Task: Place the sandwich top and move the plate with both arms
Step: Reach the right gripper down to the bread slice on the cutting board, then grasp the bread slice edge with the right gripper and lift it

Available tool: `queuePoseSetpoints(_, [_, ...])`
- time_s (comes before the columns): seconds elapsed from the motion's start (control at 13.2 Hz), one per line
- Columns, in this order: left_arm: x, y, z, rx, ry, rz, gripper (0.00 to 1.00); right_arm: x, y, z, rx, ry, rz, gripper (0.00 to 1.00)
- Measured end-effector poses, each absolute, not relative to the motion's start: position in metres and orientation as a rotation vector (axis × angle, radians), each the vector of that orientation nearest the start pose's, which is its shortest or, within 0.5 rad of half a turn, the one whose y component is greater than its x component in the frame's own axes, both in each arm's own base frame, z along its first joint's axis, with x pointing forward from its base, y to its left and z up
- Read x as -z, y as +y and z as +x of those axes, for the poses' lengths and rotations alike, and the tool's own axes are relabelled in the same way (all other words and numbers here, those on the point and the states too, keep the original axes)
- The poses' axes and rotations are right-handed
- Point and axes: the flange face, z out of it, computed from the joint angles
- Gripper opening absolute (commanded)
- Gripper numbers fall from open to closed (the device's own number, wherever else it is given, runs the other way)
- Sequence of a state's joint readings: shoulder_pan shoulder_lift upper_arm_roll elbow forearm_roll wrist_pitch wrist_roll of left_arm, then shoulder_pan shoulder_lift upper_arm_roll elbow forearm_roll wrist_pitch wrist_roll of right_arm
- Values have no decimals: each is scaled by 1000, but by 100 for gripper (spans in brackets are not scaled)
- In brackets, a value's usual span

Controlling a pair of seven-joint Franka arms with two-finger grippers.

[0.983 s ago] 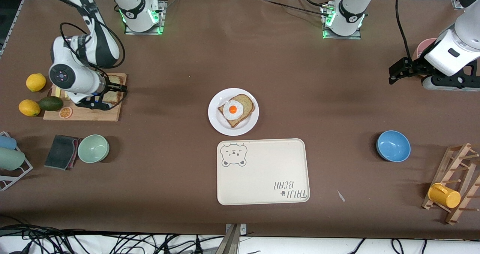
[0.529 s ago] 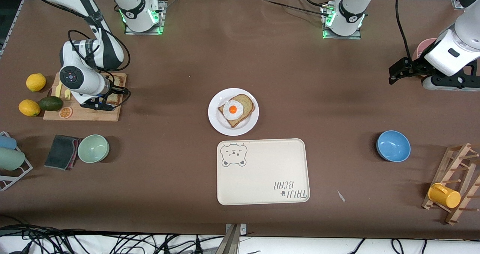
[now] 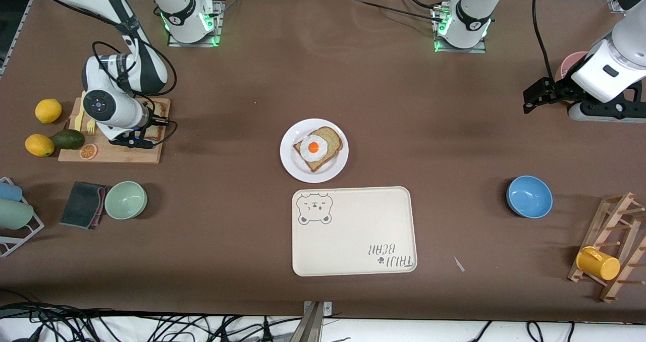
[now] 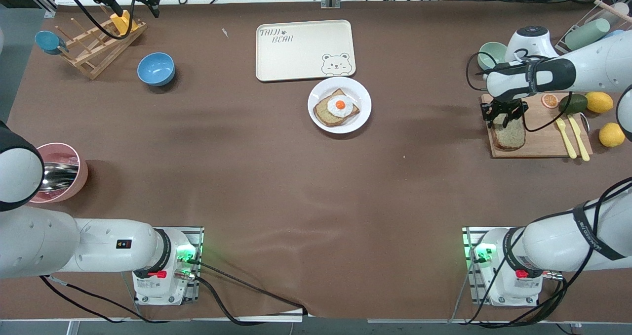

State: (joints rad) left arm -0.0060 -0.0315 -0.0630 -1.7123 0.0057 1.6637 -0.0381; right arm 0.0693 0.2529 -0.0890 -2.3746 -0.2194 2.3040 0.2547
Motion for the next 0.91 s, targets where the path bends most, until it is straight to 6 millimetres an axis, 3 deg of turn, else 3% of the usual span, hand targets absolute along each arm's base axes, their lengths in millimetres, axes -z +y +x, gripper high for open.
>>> queuePoseSetpoints(0.45, [-583, -38, 548, -26, 49, -3133, 100, -194, -15, 469, -507, 191, -3301, 46])
queuePoseSetpoints(0.53, [-583, -38, 548, -26, 49, -3133, 100, -193, -15, 469, -510, 191, -3301, 36])
queuePoseSetpoints(0.6, [-583, -38, 548, -26, 49, -3133, 100, -192, -15, 468, -512, 190, -3301, 15])
queuePoseSetpoints(0.68, [-583, -38, 548, -26, 49, -3133, 100, -191, -15, 468, -513, 188, -3302, 5])
queuePoseSetpoints(0.76, [-583, -38, 548, -26, 49, -3133, 100, -191, -15, 469, -513, 182, -3305, 0])
queuePoseSetpoints(0.91, [-583, -38, 548, -26, 49, -3133, 100, -191, -14, 469, -510, 177, -3307, 0])
